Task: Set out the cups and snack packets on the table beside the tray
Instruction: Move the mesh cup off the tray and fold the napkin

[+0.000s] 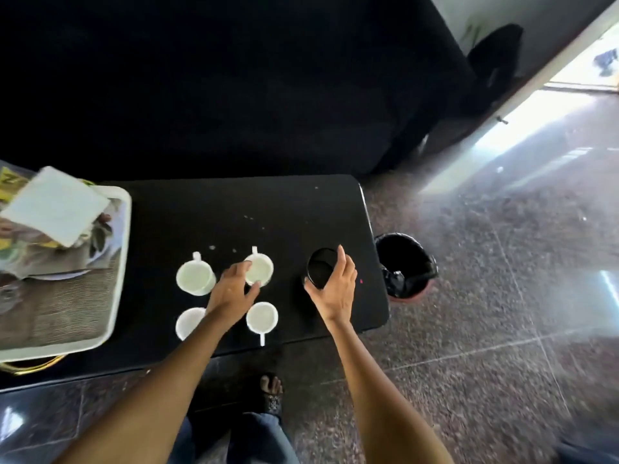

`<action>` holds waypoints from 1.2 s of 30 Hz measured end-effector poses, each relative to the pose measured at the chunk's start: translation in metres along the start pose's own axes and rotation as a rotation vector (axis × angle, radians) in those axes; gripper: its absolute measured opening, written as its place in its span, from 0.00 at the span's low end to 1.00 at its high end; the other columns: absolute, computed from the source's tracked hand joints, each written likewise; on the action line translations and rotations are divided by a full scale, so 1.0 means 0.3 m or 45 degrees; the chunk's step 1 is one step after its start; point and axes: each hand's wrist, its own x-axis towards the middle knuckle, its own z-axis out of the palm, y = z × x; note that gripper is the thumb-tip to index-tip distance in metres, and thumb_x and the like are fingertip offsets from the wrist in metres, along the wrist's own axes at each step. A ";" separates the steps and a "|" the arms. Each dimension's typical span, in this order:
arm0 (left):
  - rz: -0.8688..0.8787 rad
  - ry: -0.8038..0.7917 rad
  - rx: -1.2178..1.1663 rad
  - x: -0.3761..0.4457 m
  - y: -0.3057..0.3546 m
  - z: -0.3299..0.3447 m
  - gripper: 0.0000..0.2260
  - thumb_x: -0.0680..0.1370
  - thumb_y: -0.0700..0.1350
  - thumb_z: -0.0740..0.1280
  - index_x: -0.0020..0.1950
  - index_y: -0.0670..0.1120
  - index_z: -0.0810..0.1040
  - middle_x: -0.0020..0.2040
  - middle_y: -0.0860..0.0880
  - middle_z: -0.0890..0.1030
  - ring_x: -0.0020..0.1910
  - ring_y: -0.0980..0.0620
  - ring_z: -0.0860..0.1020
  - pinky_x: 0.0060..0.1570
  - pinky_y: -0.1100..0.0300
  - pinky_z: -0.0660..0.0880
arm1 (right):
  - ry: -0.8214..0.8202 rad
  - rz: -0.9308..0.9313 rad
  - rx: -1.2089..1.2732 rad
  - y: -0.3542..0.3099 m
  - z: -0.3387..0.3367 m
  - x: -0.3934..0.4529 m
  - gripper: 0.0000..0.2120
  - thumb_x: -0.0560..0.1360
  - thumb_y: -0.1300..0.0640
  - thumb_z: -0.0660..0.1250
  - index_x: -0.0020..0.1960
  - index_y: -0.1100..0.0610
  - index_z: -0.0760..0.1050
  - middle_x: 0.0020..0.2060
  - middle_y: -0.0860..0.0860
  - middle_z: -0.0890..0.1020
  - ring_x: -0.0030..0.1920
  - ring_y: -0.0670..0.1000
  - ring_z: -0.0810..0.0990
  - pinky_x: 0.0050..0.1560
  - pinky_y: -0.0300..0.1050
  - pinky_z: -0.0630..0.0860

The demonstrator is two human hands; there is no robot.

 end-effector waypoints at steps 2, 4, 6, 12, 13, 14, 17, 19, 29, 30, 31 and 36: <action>-0.016 -0.054 0.062 -0.006 0.039 0.060 0.22 0.78 0.47 0.63 0.70 0.42 0.66 0.67 0.43 0.72 0.67 0.44 0.70 0.62 0.50 0.71 | -0.041 0.073 -0.039 0.106 -0.014 -0.025 0.45 0.68 0.49 0.74 0.76 0.60 0.53 0.71 0.59 0.63 0.71 0.58 0.63 0.70 0.51 0.66; -0.030 -0.087 0.090 -0.004 0.064 0.106 0.21 0.78 0.48 0.62 0.70 0.44 0.66 0.67 0.44 0.72 0.66 0.44 0.70 0.60 0.50 0.71 | -0.056 0.129 -0.043 0.179 -0.017 -0.036 0.43 0.70 0.50 0.73 0.76 0.61 0.53 0.71 0.60 0.62 0.71 0.59 0.62 0.70 0.51 0.65; -0.007 -0.089 0.088 -0.001 0.077 0.135 0.20 0.78 0.48 0.62 0.70 0.45 0.66 0.67 0.45 0.72 0.66 0.45 0.71 0.60 0.51 0.71 | -0.045 0.134 -0.042 0.213 -0.018 -0.033 0.42 0.70 0.51 0.72 0.75 0.62 0.53 0.72 0.61 0.61 0.72 0.60 0.61 0.71 0.51 0.64; 0.003 -0.064 0.094 -0.003 0.064 0.138 0.19 0.78 0.47 0.63 0.68 0.43 0.68 0.66 0.45 0.74 0.65 0.45 0.71 0.60 0.50 0.72 | -0.099 0.136 -0.216 0.209 -0.025 -0.005 0.46 0.70 0.45 0.70 0.76 0.60 0.49 0.75 0.59 0.56 0.76 0.59 0.53 0.73 0.63 0.58; -0.006 -0.052 0.090 -0.007 0.056 0.128 0.19 0.78 0.47 0.63 0.68 0.43 0.68 0.66 0.44 0.74 0.64 0.44 0.72 0.60 0.49 0.72 | -0.110 0.118 -0.256 0.194 -0.020 -0.003 0.46 0.70 0.42 0.69 0.77 0.59 0.48 0.76 0.59 0.55 0.77 0.59 0.50 0.73 0.65 0.53; -0.014 -0.036 0.080 -0.008 0.043 0.113 0.19 0.78 0.47 0.63 0.68 0.43 0.68 0.66 0.44 0.74 0.64 0.44 0.72 0.60 0.49 0.73 | -0.110 0.073 -0.296 0.171 -0.011 0.000 0.45 0.70 0.40 0.67 0.77 0.58 0.49 0.76 0.59 0.54 0.77 0.59 0.48 0.73 0.66 0.49; -0.016 0.043 0.030 -0.006 -0.008 0.060 0.19 0.78 0.45 0.63 0.68 0.42 0.68 0.65 0.44 0.74 0.64 0.44 0.72 0.60 0.50 0.73 | -0.090 -0.158 -0.352 0.058 0.034 0.016 0.40 0.73 0.39 0.63 0.76 0.58 0.53 0.76 0.59 0.56 0.77 0.59 0.49 0.74 0.64 0.46; -0.038 0.097 -0.020 -0.007 -0.060 0.006 0.19 0.78 0.45 0.63 0.68 0.42 0.68 0.65 0.43 0.74 0.64 0.45 0.72 0.61 0.51 0.73 | -0.160 -0.317 -0.310 -0.056 0.091 0.026 0.37 0.75 0.41 0.62 0.76 0.58 0.54 0.76 0.58 0.58 0.77 0.58 0.50 0.76 0.61 0.46; -0.345 0.277 -0.045 -0.059 -0.532 -0.346 0.19 0.79 0.46 0.62 0.68 0.41 0.69 0.64 0.42 0.76 0.64 0.44 0.73 0.61 0.51 0.72 | -0.472 -0.802 -0.137 -0.692 0.514 -0.046 0.27 0.78 0.50 0.62 0.72 0.61 0.63 0.72 0.60 0.66 0.75 0.59 0.60 0.75 0.55 0.58; -0.397 0.304 -0.057 -0.060 -0.589 -0.394 0.18 0.79 0.45 0.62 0.68 0.41 0.69 0.64 0.41 0.76 0.64 0.43 0.72 0.61 0.50 0.72 | -0.502 -0.835 -0.154 -0.750 0.561 -0.057 0.27 0.78 0.50 0.61 0.72 0.61 0.63 0.72 0.59 0.66 0.74 0.59 0.60 0.75 0.54 0.58; -0.436 0.311 -0.064 -0.056 -0.634 -0.431 0.19 0.79 0.44 0.62 0.68 0.40 0.69 0.64 0.40 0.75 0.64 0.41 0.72 0.61 0.49 0.72 | -0.534 -0.842 -0.167 -0.791 0.600 -0.064 0.26 0.78 0.50 0.61 0.73 0.60 0.63 0.73 0.59 0.65 0.75 0.58 0.60 0.75 0.53 0.58; -0.645 0.330 -0.198 0.021 -0.862 -0.610 0.18 0.77 0.42 0.63 0.66 0.38 0.69 0.63 0.37 0.75 0.62 0.40 0.74 0.60 0.49 0.72 | -0.656 -0.817 -0.244 -1.013 0.801 -0.055 0.24 0.78 0.56 0.60 0.72 0.58 0.62 0.73 0.57 0.64 0.73 0.56 0.60 0.73 0.50 0.58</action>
